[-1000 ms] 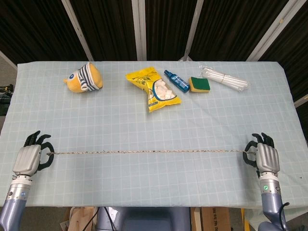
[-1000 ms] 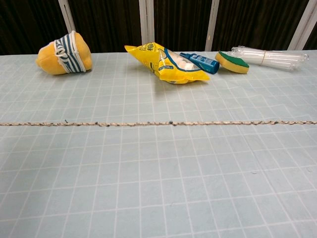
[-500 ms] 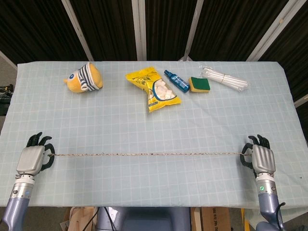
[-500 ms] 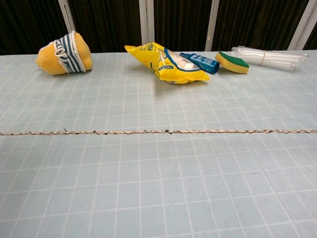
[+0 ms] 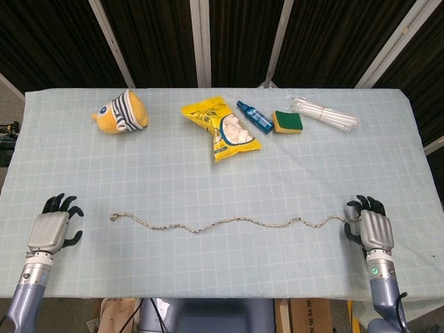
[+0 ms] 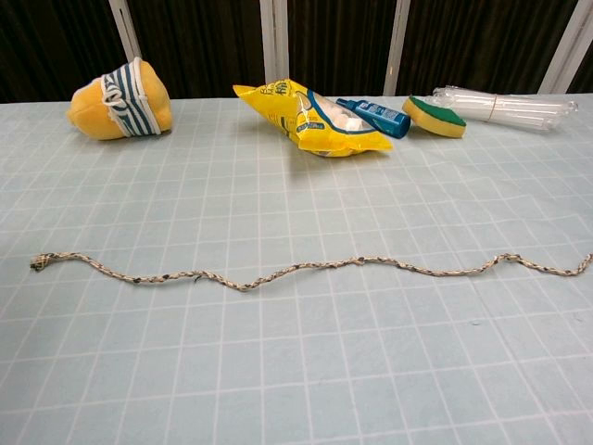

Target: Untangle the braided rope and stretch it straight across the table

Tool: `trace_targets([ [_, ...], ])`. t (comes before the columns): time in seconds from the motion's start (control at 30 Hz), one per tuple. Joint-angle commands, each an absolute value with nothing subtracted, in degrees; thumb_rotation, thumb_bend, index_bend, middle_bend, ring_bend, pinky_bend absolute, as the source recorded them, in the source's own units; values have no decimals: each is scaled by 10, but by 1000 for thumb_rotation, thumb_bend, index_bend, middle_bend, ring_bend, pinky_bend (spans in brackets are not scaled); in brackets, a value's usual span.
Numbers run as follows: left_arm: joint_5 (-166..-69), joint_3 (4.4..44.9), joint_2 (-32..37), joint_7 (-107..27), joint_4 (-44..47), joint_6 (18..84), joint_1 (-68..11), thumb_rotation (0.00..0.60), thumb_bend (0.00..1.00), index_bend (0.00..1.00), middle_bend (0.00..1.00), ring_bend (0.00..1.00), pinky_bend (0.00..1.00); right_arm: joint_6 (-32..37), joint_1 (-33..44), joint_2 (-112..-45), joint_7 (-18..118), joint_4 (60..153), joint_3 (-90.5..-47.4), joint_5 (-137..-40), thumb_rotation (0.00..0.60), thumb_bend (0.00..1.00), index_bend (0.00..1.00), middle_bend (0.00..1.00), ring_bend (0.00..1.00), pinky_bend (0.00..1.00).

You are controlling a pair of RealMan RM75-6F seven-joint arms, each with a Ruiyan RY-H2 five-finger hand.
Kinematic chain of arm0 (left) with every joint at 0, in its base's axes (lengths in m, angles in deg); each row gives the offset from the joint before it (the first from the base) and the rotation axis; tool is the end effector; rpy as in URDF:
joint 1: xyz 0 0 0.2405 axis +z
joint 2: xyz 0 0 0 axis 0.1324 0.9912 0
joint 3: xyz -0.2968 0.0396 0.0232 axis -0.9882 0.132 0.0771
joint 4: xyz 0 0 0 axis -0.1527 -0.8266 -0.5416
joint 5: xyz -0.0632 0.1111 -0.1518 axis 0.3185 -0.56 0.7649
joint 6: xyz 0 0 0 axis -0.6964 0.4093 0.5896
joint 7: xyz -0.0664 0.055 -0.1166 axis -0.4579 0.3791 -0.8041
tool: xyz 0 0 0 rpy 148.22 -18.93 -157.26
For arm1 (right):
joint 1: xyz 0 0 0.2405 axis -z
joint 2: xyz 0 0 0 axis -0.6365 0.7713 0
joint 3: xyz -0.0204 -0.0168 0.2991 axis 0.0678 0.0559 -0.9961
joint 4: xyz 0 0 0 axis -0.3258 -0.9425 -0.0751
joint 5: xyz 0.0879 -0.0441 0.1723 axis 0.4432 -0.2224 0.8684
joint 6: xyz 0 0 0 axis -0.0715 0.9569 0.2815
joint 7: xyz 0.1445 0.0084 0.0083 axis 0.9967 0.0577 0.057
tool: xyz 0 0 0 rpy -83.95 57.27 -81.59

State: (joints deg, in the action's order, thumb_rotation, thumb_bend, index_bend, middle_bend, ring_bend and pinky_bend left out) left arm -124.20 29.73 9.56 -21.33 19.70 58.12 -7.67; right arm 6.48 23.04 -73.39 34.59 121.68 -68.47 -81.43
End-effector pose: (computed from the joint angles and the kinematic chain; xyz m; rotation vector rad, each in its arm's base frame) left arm -0.3466 0.2403 0.0947 -1.4782 -1.0141 -0.6309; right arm -0.3562 -0.2639 0.0909 1.2423 -1.2279 0.6864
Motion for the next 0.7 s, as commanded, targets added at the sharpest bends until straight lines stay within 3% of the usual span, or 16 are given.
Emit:
trace_targets([
  [0.03,-1242,294,103,-221,206,585,-74,600,299,340,77,0,0,67,231,-728,344,1225,-685,-817,600,485,10,24,0,0],
  [0.27,-1282,289,143,-274,252,620,-59,600,228,244,34,0,0,103,243,-700,359,1257,-687,-857,600,427,0,0,0,0],
  [0.4,-1328,306,176,-295,274,643,-45,600,209,206,21,0,0,145,261,-672,389,1285,-682,-920,600,426,0,0,0,0],
  [0.7,-1463,364,223,-363,259,748,18,600,194,98,0,0,0,273,322,-632,445,1255,-620,-1105,600,425,0,0,0,0],
])
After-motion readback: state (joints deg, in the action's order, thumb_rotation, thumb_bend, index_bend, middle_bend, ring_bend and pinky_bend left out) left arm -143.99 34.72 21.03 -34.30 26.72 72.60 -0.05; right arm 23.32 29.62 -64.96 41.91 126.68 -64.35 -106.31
